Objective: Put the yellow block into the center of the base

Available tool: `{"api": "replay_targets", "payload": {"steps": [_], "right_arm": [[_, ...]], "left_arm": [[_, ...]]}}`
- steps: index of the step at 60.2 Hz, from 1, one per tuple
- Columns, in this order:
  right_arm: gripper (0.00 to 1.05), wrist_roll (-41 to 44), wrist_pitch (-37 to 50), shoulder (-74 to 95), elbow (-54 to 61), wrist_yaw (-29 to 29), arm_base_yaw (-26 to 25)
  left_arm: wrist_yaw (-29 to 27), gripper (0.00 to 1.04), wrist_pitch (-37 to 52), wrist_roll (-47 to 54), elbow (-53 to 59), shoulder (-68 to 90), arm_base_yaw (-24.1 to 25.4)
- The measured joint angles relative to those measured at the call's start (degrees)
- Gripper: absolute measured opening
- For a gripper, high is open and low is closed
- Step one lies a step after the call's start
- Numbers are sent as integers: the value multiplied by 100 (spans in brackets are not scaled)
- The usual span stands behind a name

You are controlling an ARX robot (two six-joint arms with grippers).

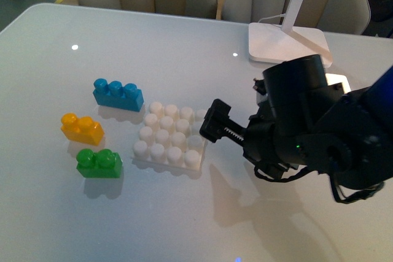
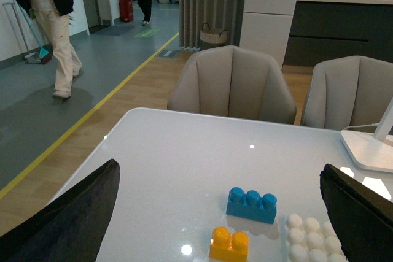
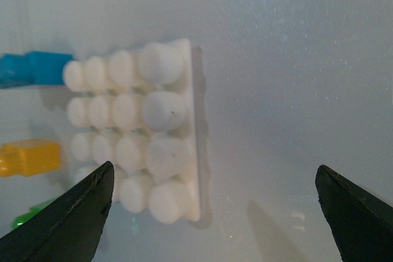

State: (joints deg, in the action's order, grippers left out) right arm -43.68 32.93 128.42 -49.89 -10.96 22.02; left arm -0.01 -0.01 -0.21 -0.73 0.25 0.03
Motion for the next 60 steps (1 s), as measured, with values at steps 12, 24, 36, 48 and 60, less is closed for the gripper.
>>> {"api": "replay_targets", "payload": {"steps": [12, 24, 36, 48, 60], "right_arm": [[96, 382, -4, -1412, 734, -772, -671], [96, 1220, -356, -3003, 1589, -1626, -1532], [96, 1659, -870, -4712, 1851, -2234, -1934], [83, 2673, -481, -6636, 2070, -551, -1515], [45, 4089, -1163, -8518, 2857, 1552, -1729]], "left_arm": [[0, 97, 0, -2, 0, 0, 0], [0, 97, 0, 0, 0, 0, 0], [2, 97, 0, -2, 0, 0, 0], [2, 97, 0, -2, 0, 0, 0], [2, 97, 0, 0, 0, 0, 0]]}}
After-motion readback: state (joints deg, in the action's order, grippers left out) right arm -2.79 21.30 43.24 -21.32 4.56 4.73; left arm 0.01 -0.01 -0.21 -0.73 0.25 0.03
